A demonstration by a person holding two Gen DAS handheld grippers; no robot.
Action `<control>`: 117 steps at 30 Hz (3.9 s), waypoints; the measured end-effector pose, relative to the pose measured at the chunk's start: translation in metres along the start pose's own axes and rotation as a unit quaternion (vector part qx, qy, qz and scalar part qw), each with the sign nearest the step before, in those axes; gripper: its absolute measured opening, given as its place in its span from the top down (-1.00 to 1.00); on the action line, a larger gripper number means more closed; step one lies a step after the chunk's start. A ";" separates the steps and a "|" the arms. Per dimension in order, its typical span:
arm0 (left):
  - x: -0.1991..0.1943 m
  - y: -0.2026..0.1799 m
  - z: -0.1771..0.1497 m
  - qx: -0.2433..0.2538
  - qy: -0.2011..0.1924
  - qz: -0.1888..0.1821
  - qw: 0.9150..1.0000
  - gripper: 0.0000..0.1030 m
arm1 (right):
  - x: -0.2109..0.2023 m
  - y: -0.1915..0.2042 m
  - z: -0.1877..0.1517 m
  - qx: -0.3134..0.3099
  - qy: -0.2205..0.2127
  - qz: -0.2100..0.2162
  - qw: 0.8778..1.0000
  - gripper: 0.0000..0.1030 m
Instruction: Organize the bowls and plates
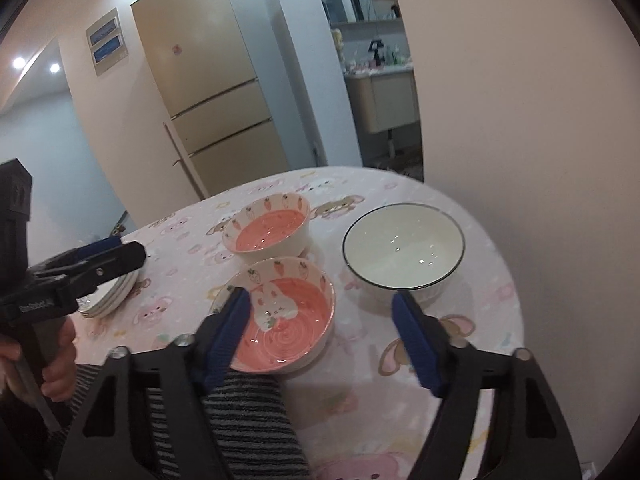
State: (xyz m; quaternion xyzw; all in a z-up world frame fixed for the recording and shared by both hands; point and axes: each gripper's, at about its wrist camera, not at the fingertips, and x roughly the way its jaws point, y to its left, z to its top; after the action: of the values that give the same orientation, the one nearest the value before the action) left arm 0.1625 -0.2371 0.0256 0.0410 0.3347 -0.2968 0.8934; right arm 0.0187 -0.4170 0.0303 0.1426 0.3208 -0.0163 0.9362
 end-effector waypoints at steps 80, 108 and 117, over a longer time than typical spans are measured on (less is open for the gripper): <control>0.036 0.064 0.045 -0.066 0.114 0.022 0.991 0.76 | 0.130 0.127 0.102 -0.119 0.202 -0.012 0.972 0.81; 0.076 -0.051 -0.014 0.049 0.153 -0.030 0.986 0.74 | 0.082 0.026 0.028 -0.083 0.227 -0.079 0.967 0.76; 0.085 -0.049 -0.018 0.058 0.153 -0.025 0.986 0.74 | 0.092 0.023 0.019 -0.084 0.247 -0.077 0.962 0.74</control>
State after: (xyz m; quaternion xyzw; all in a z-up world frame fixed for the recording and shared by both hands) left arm 0.1760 -0.3149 -0.0354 0.1292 0.4506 -0.3284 0.8200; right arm 0.1059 -0.3949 -0.0053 0.0376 0.5524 -0.0254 0.8323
